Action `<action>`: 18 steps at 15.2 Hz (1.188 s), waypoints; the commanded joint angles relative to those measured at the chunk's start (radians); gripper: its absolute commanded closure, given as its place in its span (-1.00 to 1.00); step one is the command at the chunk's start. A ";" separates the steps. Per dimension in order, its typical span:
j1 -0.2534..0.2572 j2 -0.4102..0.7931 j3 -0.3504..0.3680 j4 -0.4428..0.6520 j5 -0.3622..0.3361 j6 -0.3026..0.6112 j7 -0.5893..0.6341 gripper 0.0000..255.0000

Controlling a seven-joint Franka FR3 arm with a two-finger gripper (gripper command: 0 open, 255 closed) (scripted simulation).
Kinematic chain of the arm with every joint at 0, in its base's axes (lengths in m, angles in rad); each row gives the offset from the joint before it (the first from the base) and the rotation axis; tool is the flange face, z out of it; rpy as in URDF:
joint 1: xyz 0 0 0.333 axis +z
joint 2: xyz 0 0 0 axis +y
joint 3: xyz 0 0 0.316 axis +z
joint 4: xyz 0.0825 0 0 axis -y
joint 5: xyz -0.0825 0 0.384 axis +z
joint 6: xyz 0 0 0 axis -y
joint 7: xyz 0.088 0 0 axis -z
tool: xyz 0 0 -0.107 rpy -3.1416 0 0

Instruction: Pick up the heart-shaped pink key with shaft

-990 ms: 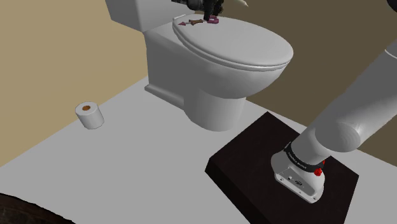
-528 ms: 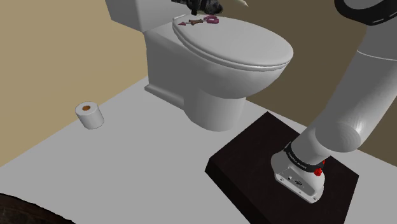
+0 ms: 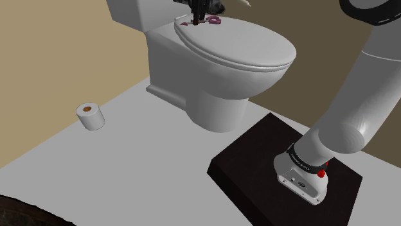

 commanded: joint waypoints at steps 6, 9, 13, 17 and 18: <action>0.000 0.003 0.000 0.002 0.000 0.000 0.000 1.00; -0.001 -0.005 0.000 -0.012 0.001 0.007 -0.001 1.00; 0.000 0.008 0.000 0.060 0.000 -0.052 0.000 1.00; 0.001 0.026 0.000 0.141 -0.001 -0.115 0.002 1.00; 0.002 0.032 0.000 0.163 -0.002 -0.131 0.002 1.00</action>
